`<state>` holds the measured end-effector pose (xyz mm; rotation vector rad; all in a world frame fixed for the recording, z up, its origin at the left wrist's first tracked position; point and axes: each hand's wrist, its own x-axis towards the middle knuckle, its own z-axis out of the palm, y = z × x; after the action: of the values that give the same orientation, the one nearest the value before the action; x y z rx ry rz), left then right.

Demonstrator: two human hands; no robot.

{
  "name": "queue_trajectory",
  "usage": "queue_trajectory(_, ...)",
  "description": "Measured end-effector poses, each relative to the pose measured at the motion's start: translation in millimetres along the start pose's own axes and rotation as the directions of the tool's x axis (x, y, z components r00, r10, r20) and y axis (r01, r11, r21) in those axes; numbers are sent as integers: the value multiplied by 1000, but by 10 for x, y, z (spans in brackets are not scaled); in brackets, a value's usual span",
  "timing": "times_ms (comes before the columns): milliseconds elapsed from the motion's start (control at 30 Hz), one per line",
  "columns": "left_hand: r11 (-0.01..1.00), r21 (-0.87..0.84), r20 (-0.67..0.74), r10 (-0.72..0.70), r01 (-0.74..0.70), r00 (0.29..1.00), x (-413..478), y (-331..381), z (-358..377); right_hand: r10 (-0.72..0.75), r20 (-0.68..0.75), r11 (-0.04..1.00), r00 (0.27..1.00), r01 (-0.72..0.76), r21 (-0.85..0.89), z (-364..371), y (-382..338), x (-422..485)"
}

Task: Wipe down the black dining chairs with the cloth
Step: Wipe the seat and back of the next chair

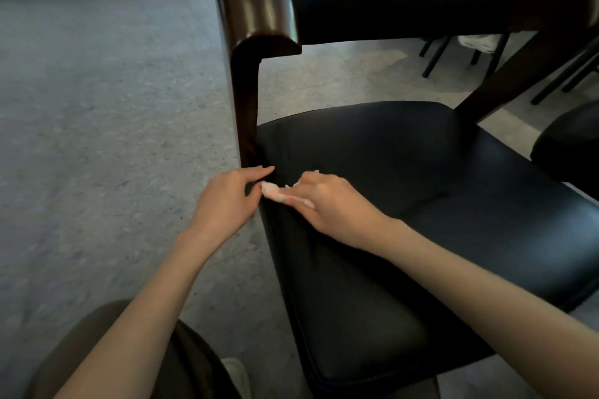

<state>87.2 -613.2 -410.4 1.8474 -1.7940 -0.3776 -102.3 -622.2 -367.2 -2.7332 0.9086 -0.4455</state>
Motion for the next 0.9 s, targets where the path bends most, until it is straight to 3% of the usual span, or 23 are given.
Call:
queue_trajectory(67, 1000, -10, -4, -1, 1, 1000, -11, -5, -16, 39, -17, 992, 999, -41, -123, -77, 232, 68)
queue_trajectory(133, 1000, -7, -9, 3, -3, 1000, -44, -10, -16, 218, -73, 942, 973, -229, -245, -166, 578, 134)
queue_trajectory(233, 1000, -8, -8, 21, -22, 1000, -91, -35, 4, 330, -198, 917, 923, -363, -165, -129, 614, 158)
queue_trajectory(400, 1000, -2, -22, 23, -23, 1000, -86, -59, 56, 39, -4, 999, 999, -39, 15, 44, -117, -145)
queue_trajectory(467, 999, 11, -41, 42, -42, 998, -73, -25, 74, 45, -21, 998, 999, -46, -35, -30, 90, -125)
queue_trajectory(533, 998, 17, -63, 59, -58, 996, -81, 3, 92, 158, -92, 976, 983, -170, -133, -106, 406, -34)
queue_trajectory(600, 998, 24, -78, 64, -62, 995, -101, 20, 106, 259, -138, 956, 956, -275, -106, -120, 532, 25)
queue_trajectory(733, 998, 38, -87, 61, -58, 994, -110, 46, 117, 115, -117, 993, 986, -111, 43, 82, 203, -270)
queue_trajectory(900, 999, 18, -84, 46, -45, 995, -106, 101, 110, -57, 47, 963, 997, 42, 267, -96, -77, -728)
